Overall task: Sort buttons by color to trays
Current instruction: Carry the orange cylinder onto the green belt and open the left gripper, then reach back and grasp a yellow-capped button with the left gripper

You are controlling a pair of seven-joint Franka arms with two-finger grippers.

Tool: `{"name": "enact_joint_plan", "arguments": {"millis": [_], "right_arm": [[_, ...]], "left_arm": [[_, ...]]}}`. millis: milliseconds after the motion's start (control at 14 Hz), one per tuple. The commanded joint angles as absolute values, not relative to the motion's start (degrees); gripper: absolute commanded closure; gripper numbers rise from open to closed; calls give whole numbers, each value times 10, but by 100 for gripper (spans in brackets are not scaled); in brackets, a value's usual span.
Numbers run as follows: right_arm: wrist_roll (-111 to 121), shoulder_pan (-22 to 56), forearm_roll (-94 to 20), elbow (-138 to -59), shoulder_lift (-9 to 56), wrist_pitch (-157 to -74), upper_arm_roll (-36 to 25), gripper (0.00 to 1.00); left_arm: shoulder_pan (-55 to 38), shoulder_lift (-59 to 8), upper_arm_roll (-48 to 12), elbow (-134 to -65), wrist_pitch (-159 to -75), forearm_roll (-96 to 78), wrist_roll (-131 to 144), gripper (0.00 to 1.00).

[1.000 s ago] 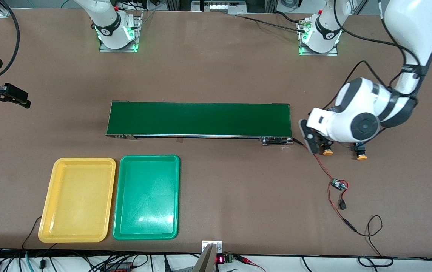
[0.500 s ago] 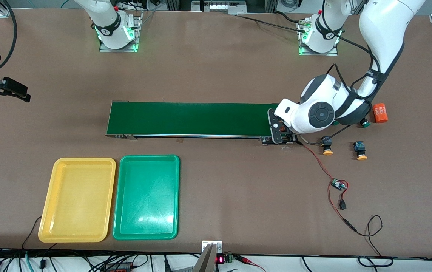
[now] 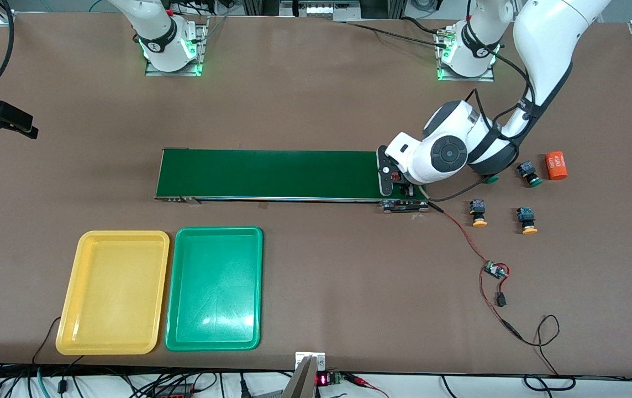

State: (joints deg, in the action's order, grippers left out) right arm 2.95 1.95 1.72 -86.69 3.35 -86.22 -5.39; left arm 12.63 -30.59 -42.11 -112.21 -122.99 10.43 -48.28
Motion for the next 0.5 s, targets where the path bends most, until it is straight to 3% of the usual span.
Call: {"name": "enact_joint_plan", "arguments": {"millis": [0,429], "right_arm": [[34,18,12,-880,20,-866,-54,0],[34,18,13,-884,22,-881,-54,0]], "left_arm": [[131,-287,-428,-1128,-1230,112,-493,0],[138,-227,-427,-1098,-1135,111,-449,0]]}}
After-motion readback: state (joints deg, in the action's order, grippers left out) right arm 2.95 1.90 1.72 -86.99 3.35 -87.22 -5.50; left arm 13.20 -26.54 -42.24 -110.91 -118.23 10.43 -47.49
